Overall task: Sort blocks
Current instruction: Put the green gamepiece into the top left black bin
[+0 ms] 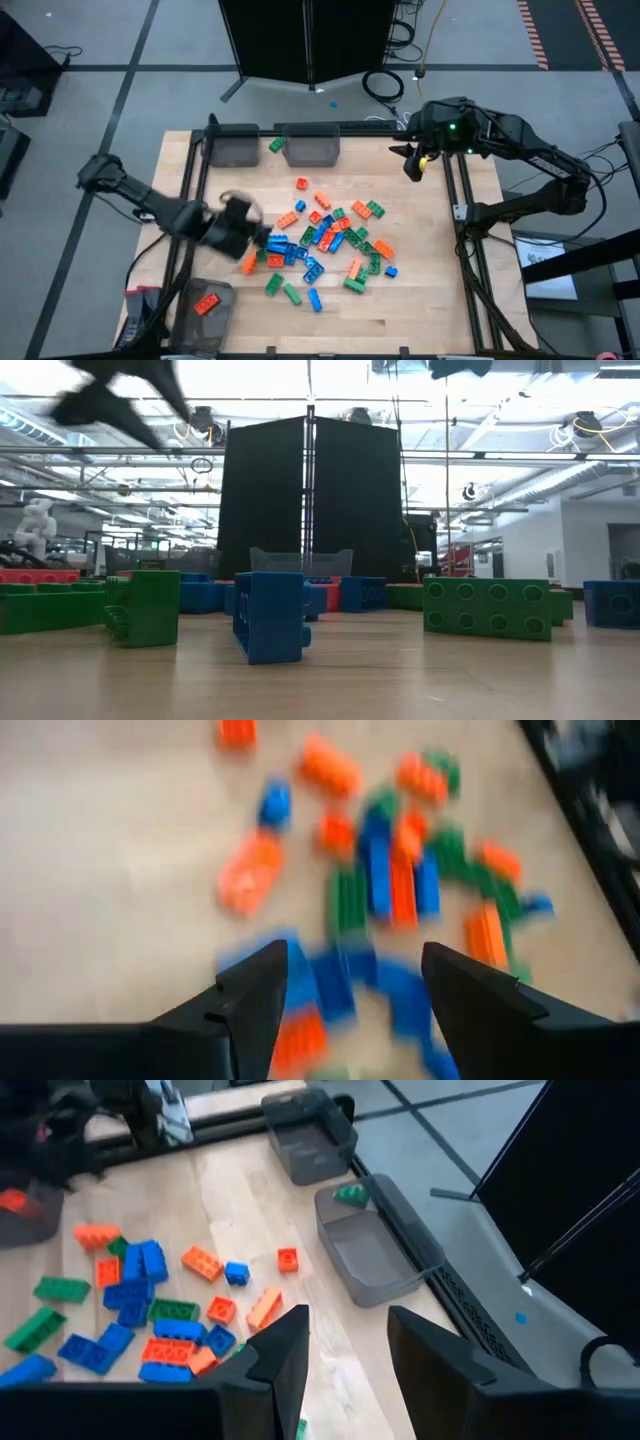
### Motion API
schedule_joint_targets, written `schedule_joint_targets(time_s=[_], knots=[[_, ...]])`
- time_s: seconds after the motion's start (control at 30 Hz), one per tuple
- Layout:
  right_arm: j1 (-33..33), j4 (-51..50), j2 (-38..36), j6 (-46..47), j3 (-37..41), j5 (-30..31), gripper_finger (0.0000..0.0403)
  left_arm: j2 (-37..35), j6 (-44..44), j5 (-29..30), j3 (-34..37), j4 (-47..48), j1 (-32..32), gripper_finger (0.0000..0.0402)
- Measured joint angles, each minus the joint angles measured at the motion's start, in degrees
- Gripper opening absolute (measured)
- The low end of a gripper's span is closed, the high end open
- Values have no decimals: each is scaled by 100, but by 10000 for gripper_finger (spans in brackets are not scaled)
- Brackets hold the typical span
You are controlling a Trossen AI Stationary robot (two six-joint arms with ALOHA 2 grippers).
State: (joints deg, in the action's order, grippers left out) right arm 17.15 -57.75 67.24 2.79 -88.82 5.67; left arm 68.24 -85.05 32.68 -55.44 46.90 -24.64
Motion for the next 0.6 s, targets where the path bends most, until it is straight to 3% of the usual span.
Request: schedule_joint_targets(time_s=[0.17,0.37,0.47,0.6], knots=[[0,-203,101,-188,0,-157,135,48,1776,226,0,-796,1769,232],[0,-345,88,-292,0,-166,135,253,1871,342,0,-1746,3815,232],[0,-397,74,-436,0,-167,135,522,2054,40,0,-2257,4550,232],[0,-398,71,-451,0,-165,135,922,3913,-643,0,-3079,5246,232]])
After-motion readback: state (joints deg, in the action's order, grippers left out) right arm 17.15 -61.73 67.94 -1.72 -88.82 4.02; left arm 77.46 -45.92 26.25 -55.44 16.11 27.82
